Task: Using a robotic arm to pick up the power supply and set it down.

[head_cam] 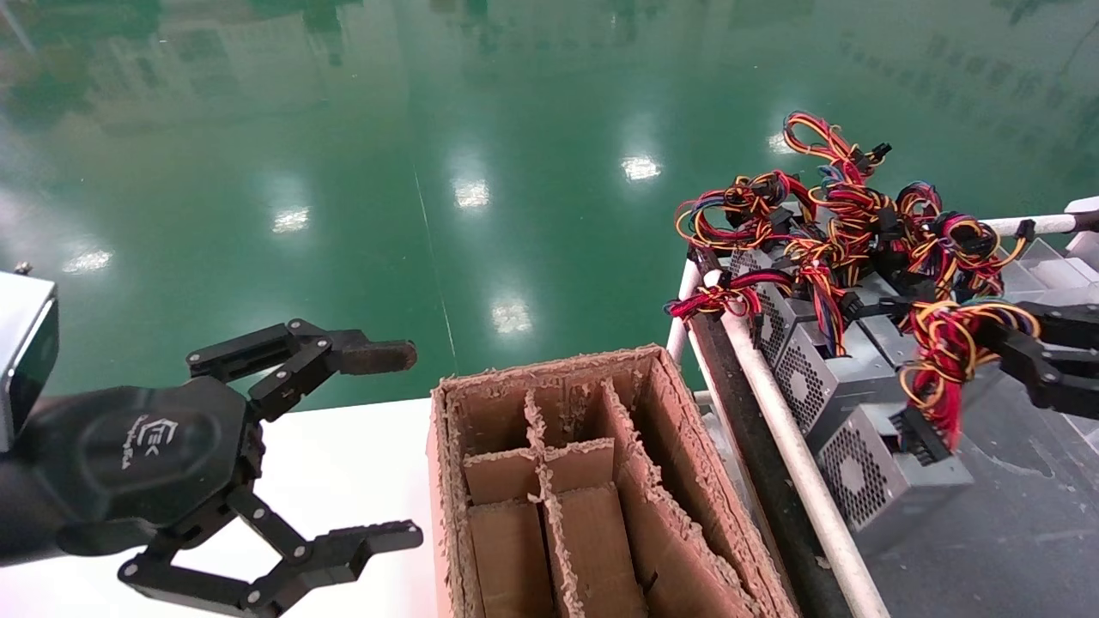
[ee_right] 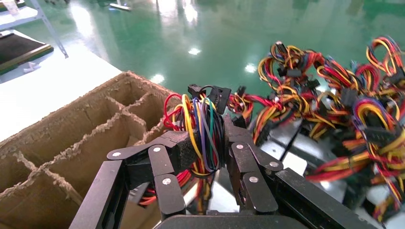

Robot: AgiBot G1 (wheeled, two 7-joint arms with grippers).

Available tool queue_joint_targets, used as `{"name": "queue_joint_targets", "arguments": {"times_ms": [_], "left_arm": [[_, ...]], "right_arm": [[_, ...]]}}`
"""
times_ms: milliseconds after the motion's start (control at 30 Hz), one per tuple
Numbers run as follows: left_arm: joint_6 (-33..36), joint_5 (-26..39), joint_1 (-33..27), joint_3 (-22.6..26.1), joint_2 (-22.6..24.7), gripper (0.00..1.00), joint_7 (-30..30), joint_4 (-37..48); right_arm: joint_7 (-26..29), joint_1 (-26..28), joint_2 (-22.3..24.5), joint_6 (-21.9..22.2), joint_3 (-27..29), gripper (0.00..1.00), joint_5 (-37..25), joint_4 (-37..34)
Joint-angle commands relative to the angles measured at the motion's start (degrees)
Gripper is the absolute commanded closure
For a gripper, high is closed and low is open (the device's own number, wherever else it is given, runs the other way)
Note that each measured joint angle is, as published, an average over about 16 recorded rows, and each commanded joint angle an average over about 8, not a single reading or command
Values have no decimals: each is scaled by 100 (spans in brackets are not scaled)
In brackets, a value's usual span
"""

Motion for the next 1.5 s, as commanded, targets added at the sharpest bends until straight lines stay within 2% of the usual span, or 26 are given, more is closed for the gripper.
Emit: {"name": "queue_joint_targets", "arguments": {"times_ms": [33, 67, 300, 333, 1000, 1267, 1500], "left_arm": [[0, 0, 0, 0, 0, 0, 0, 0], [0, 0, 0, 0, 0, 0, 0, 0], [0, 0, 0, 0, 0, 0, 0, 0], [0, 0, 0, 0, 0, 0, 0, 0], [0, -1, 0, 1, 0, 0, 0, 0], [0, -1, 0, 1, 0, 0, 1, 0], [-1, -1, 0, 1, -1, 0, 1, 0]], "right_arm": [[-18, 83, -96, 13, -45, 100, -29, -27], [-28, 112, -127, 10, -68, 94, -40, -30], [-72, 214, -231, -13, -252, 7, -90, -10], [-75, 218, -233, -13, -278, 1, -87, -8], [-218, 362, -117, 9, -599, 0, 3, -92], [-179, 463, 1, -20, -625, 0, 313, -90], [-160, 385, 30, -54, -512, 0, 949, -266]]}}
